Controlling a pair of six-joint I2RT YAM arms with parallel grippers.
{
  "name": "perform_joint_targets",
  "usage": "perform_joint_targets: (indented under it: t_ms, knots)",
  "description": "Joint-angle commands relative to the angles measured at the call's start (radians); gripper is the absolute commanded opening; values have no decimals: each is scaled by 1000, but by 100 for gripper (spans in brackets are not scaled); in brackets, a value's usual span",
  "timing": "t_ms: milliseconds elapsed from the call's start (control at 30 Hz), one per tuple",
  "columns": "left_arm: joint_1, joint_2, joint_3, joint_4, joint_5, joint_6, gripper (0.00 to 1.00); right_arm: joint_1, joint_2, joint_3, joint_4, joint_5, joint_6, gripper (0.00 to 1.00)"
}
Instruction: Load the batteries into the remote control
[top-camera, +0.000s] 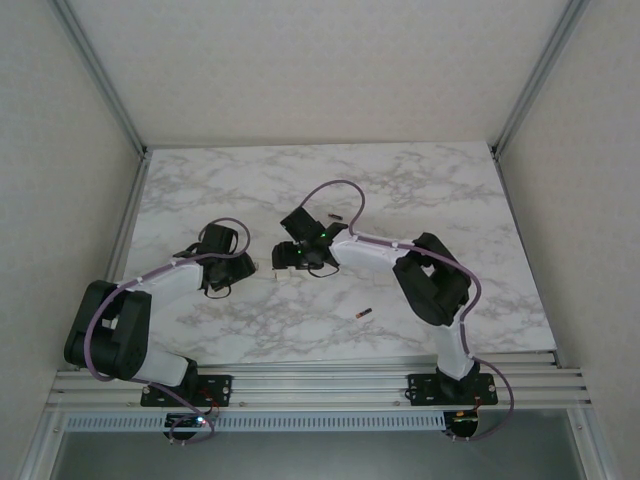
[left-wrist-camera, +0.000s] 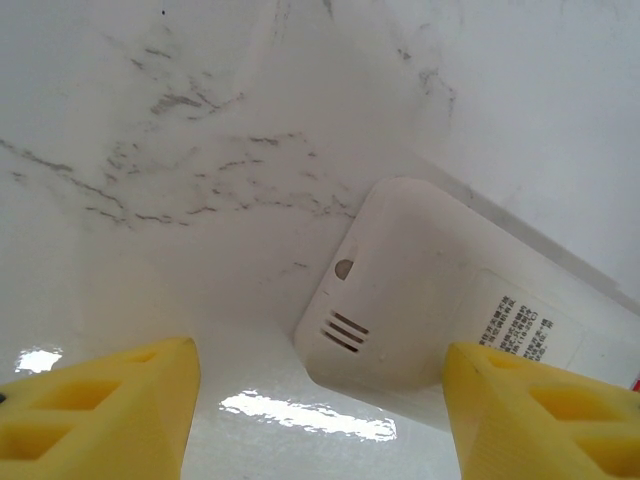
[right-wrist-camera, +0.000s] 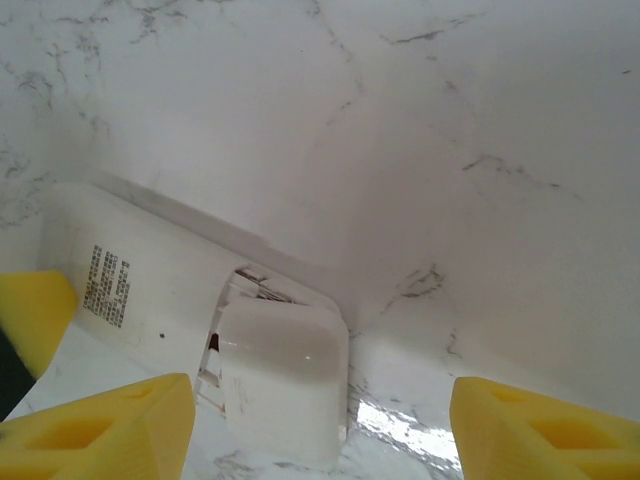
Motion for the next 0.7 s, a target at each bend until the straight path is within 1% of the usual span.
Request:
perform_joint_targets:
  t_ms: [0, 333, 467, 533, 667]
  knots:
    - [-9, 2, 2, -1, -23, -1, 65, 11, 31, 38, -29, -20, 20, 67]
    - [-8, 10, 2, 5, -16, -1, 65, 14, 92, 101, -39, -60, 33, 63]
    - [-9, 7, 2, 5, -16, -1, 65, 19, 115, 117, -66, -32, 28, 61]
    - [-9, 5, 1, 6, -19, -1, 65, 19, 120, 120, -71, -31, 29, 59]
    - [-9, 9, 1, 6, -22, 2, 65, 20, 133, 134, -82, -40, 36, 51]
